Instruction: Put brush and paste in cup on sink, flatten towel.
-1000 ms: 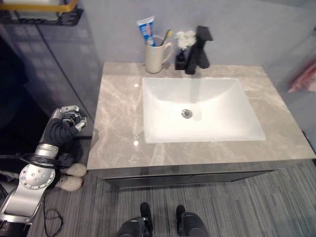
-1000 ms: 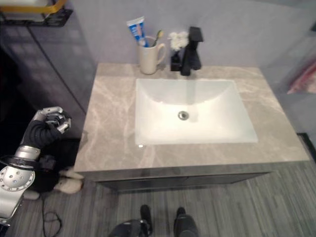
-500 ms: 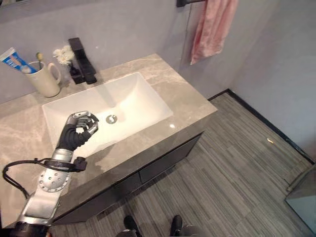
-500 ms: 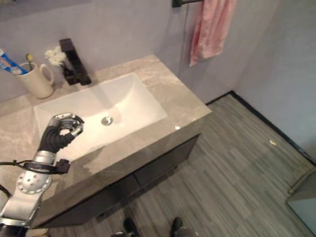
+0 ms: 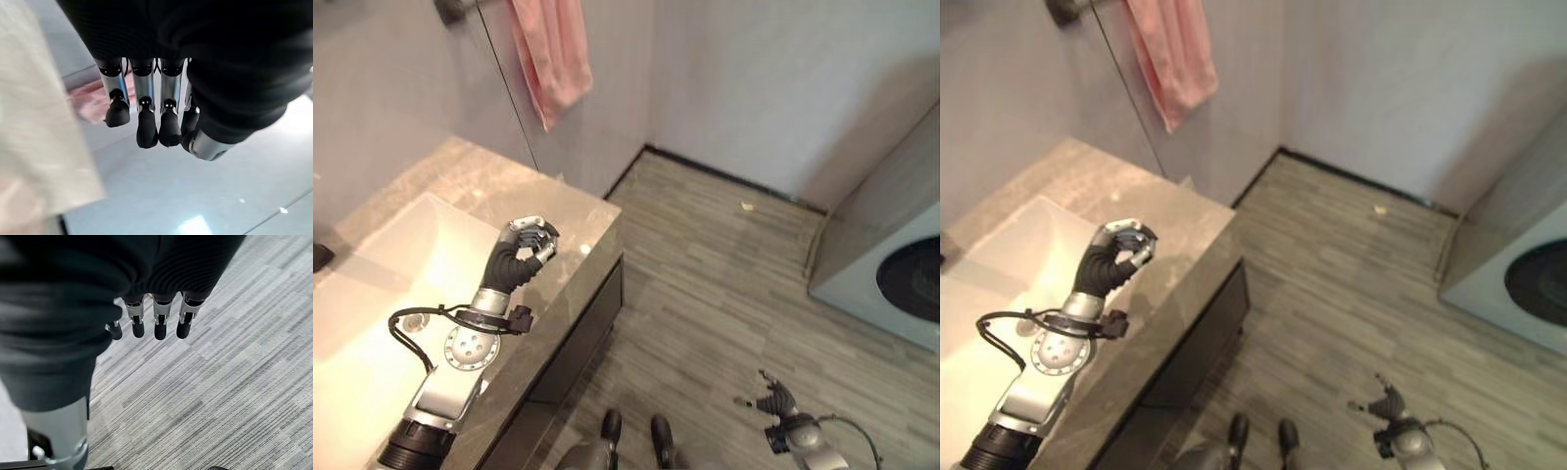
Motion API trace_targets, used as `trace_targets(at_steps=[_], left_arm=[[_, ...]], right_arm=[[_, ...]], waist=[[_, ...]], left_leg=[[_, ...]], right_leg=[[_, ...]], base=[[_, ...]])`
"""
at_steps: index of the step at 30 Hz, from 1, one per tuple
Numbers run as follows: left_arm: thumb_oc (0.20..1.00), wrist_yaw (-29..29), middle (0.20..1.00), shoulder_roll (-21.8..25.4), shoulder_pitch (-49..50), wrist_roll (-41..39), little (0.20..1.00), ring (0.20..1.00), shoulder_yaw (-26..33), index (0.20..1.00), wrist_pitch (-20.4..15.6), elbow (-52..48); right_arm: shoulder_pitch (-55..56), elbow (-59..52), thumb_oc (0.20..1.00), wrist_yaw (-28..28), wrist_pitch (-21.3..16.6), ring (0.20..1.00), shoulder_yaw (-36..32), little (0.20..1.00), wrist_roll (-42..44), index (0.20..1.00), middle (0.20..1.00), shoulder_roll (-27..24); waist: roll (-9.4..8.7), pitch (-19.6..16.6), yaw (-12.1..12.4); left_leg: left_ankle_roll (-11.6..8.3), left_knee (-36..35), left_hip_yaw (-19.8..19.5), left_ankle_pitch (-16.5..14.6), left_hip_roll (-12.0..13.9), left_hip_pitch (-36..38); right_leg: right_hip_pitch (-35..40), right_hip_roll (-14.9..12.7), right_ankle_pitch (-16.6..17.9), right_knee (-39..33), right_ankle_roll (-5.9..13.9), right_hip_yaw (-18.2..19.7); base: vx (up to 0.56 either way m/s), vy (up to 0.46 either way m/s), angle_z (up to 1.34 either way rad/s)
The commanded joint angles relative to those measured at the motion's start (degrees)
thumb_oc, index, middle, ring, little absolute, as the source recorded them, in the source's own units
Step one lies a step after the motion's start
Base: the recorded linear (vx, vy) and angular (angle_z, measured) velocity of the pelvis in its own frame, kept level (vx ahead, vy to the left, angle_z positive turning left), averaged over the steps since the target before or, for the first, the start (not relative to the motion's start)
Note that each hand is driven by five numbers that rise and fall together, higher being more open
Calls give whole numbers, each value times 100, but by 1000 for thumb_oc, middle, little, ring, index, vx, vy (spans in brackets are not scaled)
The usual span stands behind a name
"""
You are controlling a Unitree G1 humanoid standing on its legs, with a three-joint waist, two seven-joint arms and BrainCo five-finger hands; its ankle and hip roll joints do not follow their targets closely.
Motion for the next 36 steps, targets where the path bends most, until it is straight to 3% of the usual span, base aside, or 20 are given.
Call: trace_targets(at_steps=[1,3,4,5,6,7,9,14,19,24,25,30,34,35,36], left_arm=[[200,-51,200,81,225,-28,200,200,71,200,-218,-160],[200,-80,200,217,354,-14,200,200,80,200,-221,-205],[200,-78,200,266,415,-50,200,200,97,200,-222,-225],[200,-88,200,320,489,-53,200,200,136,200,-201,-264],[200,-89,200,325,489,-54,200,200,142,200,-199,-269],[200,-125,200,371,572,-54,200,200,130,200,-227,-252],[200,-196,200,391,429,-94,200,200,3,200,-220,-236],[200,-176,200,297,251,-43,200,200,-188,200,-166,-150],[200,-301,200,18,166,-56,200,200,-571,200,29,455],[200,-502,200,-45,168,-25,200,200,-815,200,195,841],[200,-629,200,-132,107,68,200,200,-1028,200,322,1278],[200,-604,200,-439,-52,448,200,200,-1347,200,460,2210],[200,-558,200,-748,-147,679,200,200,-1542,200,572,2984],[244,-506,244,-807,-222,919,244,244,-1621,244,576,3226],[376,-508,376,-856,-242,985,376,376,-1640,376,619,3448]], right_arm=[[100,-139,1000,-32,-167,1000,-209,1000,-341,1000,1000,-59],[114,-129,1000,-56,-180,1000,-237,1000,-396,1000,1000,-18],[71,-42,1000,-73,-170,1000,-207,1000,-432,1000,1000,4],[22,62,1000,-101,-154,1000,-175,1000,-466,1000,1000,69],[15,67,1000,-103,-156,1000,-173,1000,-466,1000,1000,75],[-20,215,1000,-119,-140,1000,-115,1000,-571,1000,1000,139],[47,354,1000,-103,-122,1000,-132,1000,-675,1000,1000,109],[82,601,1000,-165,-77,1000,-168,1000,-685,1000,1000,95],[179,889,1000,-134,-76,1000,-177,1000,-537,1000,1000,54],[154,1028,1000,-111,-72,1000,-117,1000,-522,1000,1000,7],[152,1024,1000,-79,-82,1000,-70,1000,-450,1000,1000,-19],[103,1128,1000,-151,-70,1000,-64,1000,-380,1000,1000,-78],[4,1387,1000,-171,-39,1000,8,1000,-311,1000,1000,0],[-54,1603,1000,-153,-37,1000,39,1000,-272,1000,1000,52],[-73,1749,1000,-135,-27,1000,39,1000,-237,1000,1000,84]], waist=[[-160,-31,56],[-183,-26,114],[-182,10,194],[-172,18,331],[-180,15,331],[-160,-35,377],[-163,-95,232],[-187,-159,166],[-310,-292,137],[-305,-303,127],[-338,-252,112],[-348,-17,150],[-289,-15,218],[-271,-36,220],[-248,-62,214]], left_leg=[[5,297,507,-378,4,4],[63,182,824,-414,127,136],[77,128,999,-462,223,210],[39,45,1239,-471,385,284],[38,31,1243,-441,383,273],[-17,-141,1466,-401,544,406],[-27,-264,1452,-377,470,555],[-49,-324,1488,-383,441,624],[-190,-290,1334,-351,573,750],[-266,-227,1202,-326,704,787],[-375,169,1123,-355,807,674],[-506,1470,982,-180,860,135],[-435,1203,823,-204,684,18],[-408,931,837,-198,664,-23],[-399,688,860,-151,692,-42]], right_leg=[[453,51,38,-475,336,-163],[342,40,53,-316,429,-191],[258,-82,76,-215,509,-530],[251,-357,96,-216,602,-1153],[239,-359,121,-228,601,-1151],[264,-650,226,-265,633,-1770],[270,-775,387,-364,672,-1737],[341,-823,496,-606,721,-1705],[635,-619,362,-832,570,-1674],[750,-464,223,-825,436,-1690],[832,-359,92,-793,299,-1713],[1039,-255,18,-790,88,-1761],[1089,-259,-46,-801,115,-1670],[1108,-267,-66,-803,136,-1650],[1124,-252,-83,-788,149,-1633]], base=[[63,169,-65],[60,143,-94],[8,27,-155],[-18,-4,-179],[5,-41,-207],[14,-23,-172],[54,33,-68],[29,-37,8],[43,-152,14],[36,-167,9],[10,-202,6],[-11,-172,38],[41,-4,-24],[79,47,-6],[98,54,19]])
